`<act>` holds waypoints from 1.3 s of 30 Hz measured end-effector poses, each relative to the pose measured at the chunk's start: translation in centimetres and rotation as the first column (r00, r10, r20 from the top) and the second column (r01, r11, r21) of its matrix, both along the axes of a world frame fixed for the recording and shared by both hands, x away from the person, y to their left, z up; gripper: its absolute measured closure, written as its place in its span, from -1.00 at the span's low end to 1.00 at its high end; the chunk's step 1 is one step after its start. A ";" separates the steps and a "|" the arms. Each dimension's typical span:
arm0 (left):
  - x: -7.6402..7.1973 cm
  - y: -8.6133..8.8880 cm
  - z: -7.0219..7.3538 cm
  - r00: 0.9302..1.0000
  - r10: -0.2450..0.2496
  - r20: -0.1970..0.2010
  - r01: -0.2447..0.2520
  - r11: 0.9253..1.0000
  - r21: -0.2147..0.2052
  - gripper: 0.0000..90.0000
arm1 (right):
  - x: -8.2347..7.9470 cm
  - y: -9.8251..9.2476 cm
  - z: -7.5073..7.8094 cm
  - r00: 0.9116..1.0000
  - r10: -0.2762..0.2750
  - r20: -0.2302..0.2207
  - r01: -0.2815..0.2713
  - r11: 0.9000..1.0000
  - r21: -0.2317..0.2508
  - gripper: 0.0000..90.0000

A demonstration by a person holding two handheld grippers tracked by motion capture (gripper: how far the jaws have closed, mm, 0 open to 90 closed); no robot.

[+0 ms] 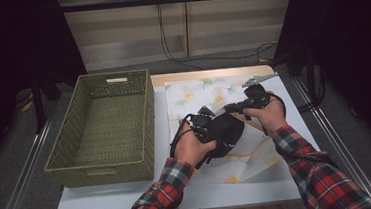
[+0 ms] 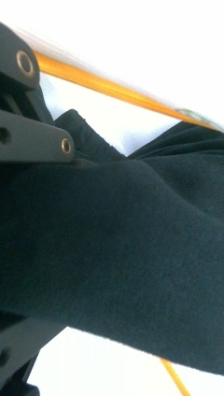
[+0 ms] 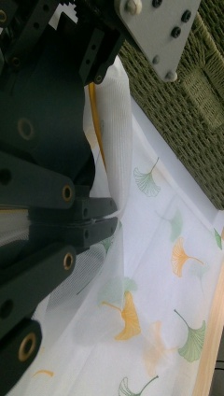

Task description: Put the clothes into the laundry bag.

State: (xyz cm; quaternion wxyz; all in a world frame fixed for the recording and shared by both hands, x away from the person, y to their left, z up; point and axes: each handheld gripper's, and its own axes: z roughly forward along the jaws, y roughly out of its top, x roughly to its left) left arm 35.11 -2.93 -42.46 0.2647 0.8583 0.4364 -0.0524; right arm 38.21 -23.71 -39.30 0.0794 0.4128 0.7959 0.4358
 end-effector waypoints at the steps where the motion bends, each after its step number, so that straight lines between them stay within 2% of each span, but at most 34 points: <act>1: 0.0 -0.1 0.0 1.000 -0.004 0.000 0.004 1.000 0.002 0.36 | 0.0 0.0 0.0 1.000 0.002 0.002 -0.002 1.000 -0.001 1.00; 4: 0.0 -0.4 -0.1 1.000 0.004 0.008 -0.004 1.000 0.000 0.36 | 0.0 0.1 0.1 1.000 0.006 0.002 -0.006 1.000 -0.005 1.00; 6: 0.1 -0.5 -0.1 1.000 0.013 -0.002 -0.013 1.000 -0.009 0.36 | 0.1 0.1 0.1 1.000 0.010 0.005 -0.010 1.000 -0.004 1.00; 7: 0.2 -0.5 -0.1 1.000 0.003 0.000 -0.003 1.000 -0.006 0.36 | 0.1 0.1 0.1 1.000 0.009 0.005 -0.009 1.000 -0.003 1.00; 12: 0.5 -0.8 -0.2 1.000 0.031 -0.002 -0.031 0.999 -0.019 0.36 | 0.1 0.1 0.0 1.000 0.009 0.003 -0.009 1.000 0.003 1.00; 20: 0.9 -1.4 0.1 0.999 0.038 0.001 -0.038 0.999 -0.009 0.36 | 0.0 0.0 0.1 1.000 0.011 0.009 -0.011 1.000 0.005 1.00; 22: 0.9 -1.5 0.0 0.999 0.054 0.002 -0.054 0.998 -0.012 0.36 | 0.0 0.0 0.1 1.000 0.012 0.014 -0.012 1.000 0.008 1.00; 28: 1.2 -1.7 -0.1 0.998 0.060 0.017 -0.060 0.998 -0.013 0.36 | 0.0 -0.1 0.2 1.000 0.010 0.011 -0.010 1.000 0.011 1.00; 39: 1.3 -2.1 -0.3 0.998 0.068 0.013 -0.068 0.997 -0.023 0.36 | -0.1 0.0 0.2 1.000 0.013 0.010 -0.013 1.000 0.013 1.00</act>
